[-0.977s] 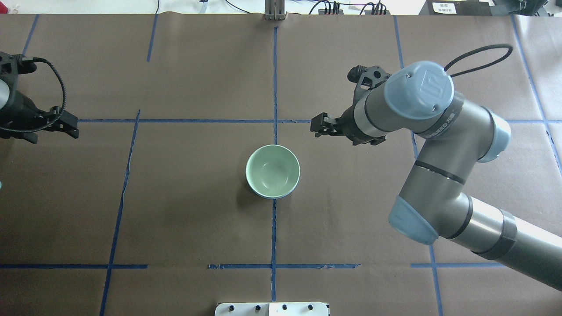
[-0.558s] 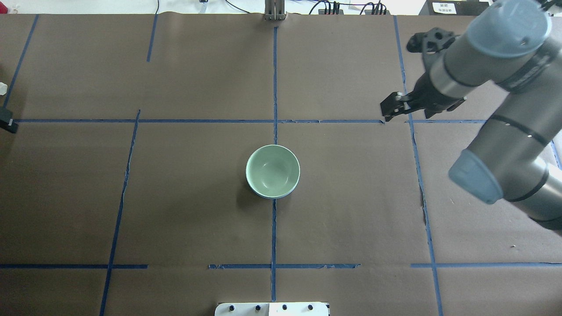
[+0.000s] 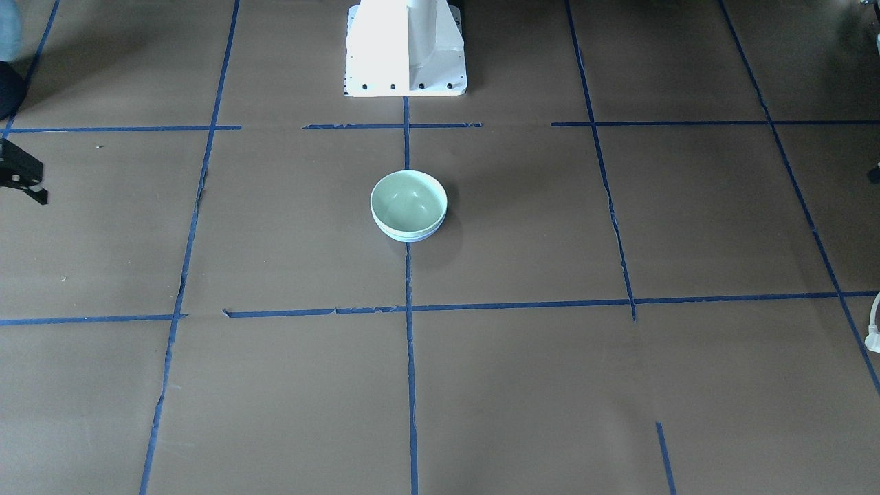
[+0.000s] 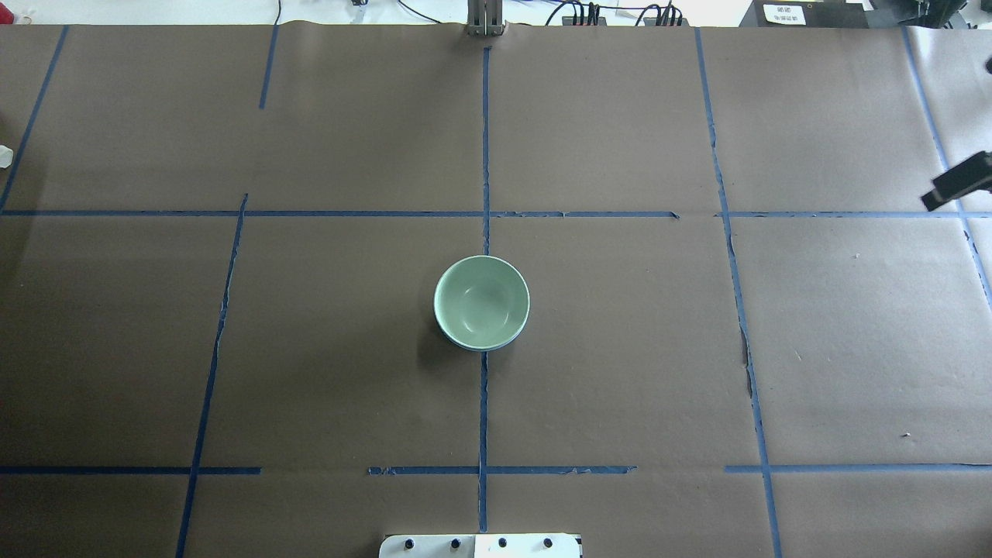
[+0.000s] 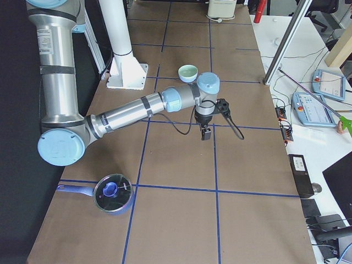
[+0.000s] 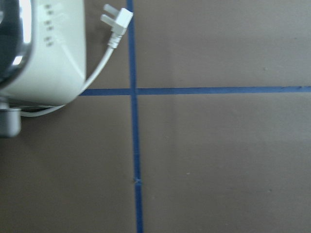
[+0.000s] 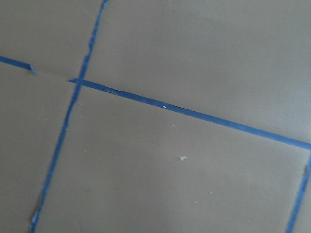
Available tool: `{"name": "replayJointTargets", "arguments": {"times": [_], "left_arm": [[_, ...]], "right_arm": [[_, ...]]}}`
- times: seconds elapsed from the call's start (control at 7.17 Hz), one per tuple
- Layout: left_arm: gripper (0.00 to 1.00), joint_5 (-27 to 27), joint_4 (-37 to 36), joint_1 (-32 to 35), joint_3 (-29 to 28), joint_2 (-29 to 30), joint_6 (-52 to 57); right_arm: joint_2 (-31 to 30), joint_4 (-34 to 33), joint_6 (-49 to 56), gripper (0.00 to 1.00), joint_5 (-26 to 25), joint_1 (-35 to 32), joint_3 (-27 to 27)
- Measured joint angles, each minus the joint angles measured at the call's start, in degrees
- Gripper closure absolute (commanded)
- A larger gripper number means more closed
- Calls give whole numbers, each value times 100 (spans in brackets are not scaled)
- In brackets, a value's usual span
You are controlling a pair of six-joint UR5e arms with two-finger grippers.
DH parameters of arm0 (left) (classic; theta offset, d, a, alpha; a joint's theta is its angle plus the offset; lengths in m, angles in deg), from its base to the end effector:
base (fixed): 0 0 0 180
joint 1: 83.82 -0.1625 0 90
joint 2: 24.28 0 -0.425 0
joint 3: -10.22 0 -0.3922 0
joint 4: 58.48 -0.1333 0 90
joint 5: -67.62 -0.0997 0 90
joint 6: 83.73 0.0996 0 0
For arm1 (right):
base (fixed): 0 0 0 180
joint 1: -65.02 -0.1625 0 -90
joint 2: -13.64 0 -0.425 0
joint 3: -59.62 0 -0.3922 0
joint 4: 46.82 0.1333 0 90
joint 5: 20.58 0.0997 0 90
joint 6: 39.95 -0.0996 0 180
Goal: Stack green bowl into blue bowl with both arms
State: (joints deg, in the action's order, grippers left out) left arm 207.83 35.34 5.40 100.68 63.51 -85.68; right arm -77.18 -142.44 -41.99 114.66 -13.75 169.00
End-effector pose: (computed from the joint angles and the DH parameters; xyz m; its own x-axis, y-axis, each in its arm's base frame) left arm -0.0503 -0.4783 0.6593 0.6396 0.0024 -0.7687 0.0082 0.9999 0.0100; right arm -0.0318 -0.4816 0.5086 0.6660 -0.2589 0.6996 0.1662 0.9658 0.1992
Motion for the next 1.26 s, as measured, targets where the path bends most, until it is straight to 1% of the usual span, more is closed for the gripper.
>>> {"name": "replayJointTargets", "arguments": {"times": [0.14, 0.28, 0.42, 0.7, 0.84, 1.26], "left_arm": [[0, 6, -107, 96, -86, -36, 71], [0, 5, -250, 176, -101, -56, 97], [0, -17, -334, 267, -91, -61, 111], [0, -73, -379, 392, -76, -65, 263], [0, -130, -386, 401, -96, -63, 417], [0, -461, -398, 374, -70, -61, 541]], "right_arm": [[-211, 9, 303, 0, 184, -318, -172], [-282, 16, 423, 0, 261, -470, -293], [-332, 17, 465, 0, 211, -541, -359], [-376, 6, 523, 0, -240, -770, -440], [-379, -4, 541, 0, -352, -880, -544], [-386, -3, 547, 0, -273, -1065, -870]]}}
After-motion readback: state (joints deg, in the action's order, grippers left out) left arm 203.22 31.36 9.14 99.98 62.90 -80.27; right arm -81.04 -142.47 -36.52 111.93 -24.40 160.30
